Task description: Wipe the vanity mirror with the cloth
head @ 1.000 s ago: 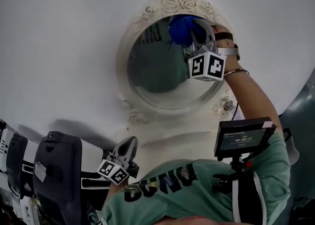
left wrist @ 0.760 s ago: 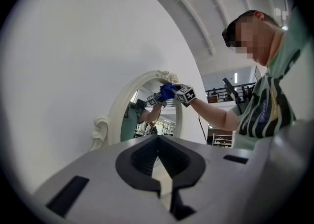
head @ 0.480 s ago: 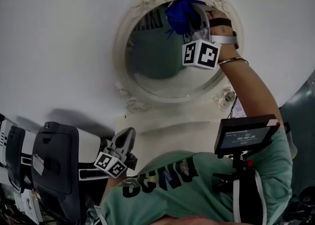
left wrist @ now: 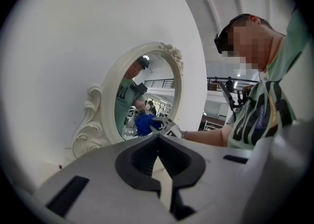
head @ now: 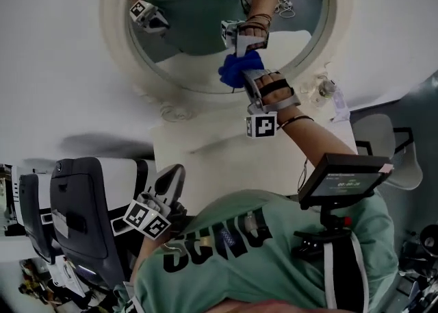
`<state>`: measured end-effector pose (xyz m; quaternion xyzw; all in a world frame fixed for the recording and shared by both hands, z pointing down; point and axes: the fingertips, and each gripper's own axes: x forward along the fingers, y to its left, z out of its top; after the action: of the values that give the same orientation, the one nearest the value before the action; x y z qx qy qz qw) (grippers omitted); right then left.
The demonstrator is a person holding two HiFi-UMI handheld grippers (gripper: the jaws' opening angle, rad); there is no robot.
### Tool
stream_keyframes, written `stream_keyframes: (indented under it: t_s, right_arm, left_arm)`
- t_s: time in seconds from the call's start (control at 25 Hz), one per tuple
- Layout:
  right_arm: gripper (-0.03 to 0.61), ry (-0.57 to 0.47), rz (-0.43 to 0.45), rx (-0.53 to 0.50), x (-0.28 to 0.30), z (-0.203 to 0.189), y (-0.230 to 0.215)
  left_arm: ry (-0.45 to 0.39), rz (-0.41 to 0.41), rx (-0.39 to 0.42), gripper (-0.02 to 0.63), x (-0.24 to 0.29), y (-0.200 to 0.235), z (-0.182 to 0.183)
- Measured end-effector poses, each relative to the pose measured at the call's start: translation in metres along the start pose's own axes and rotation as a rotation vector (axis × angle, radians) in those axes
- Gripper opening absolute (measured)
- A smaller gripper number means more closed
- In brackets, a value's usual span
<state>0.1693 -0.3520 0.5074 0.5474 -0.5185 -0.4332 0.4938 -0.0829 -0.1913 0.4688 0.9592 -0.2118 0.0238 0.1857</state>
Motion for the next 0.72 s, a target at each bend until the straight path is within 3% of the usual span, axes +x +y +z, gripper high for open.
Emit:
stream_keyframes:
  t_s: [0.12,0.24,0.4,0.56,0.64,0.72]
  right_arm:
    - [0.054,0.021,0.151,0.005,0.002,-0.006,0.093]
    - [0.052,0.056,0.245,0.054,0.003,-0.009,0.143]
    - [0.052,0.089,0.276,0.100,0.004,-0.007,0.132]
    - [0.054,0.182,0.423,0.143,-0.007,-0.005,0.130]
    - [0.054,0.186,0.439,0.226,-0.021,0.005,0.105]
    - [0.054,0.155,0.455,0.391,-0.050,0.024,0.075]
  left_arm:
    - [0.066,-0.019,-0.020,0.009,0.004,-0.006,-0.018]
    - [0.113,-0.012,-0.026,0.009,-0.004,-0.004,-0.030]
    - [0.092,-0.024,-0.005,0.009,-0.022,0.002,-0.025]
    - [0.009,-0.074,0.061,0.009,-0.042,0.002,0.005]
    - [-0.042,-0.107,0.102,0.009,-0.048,0.002,0.021]
    - [-0.084,-0.128,0.113,0.009,-0.057,0.002,0.028]
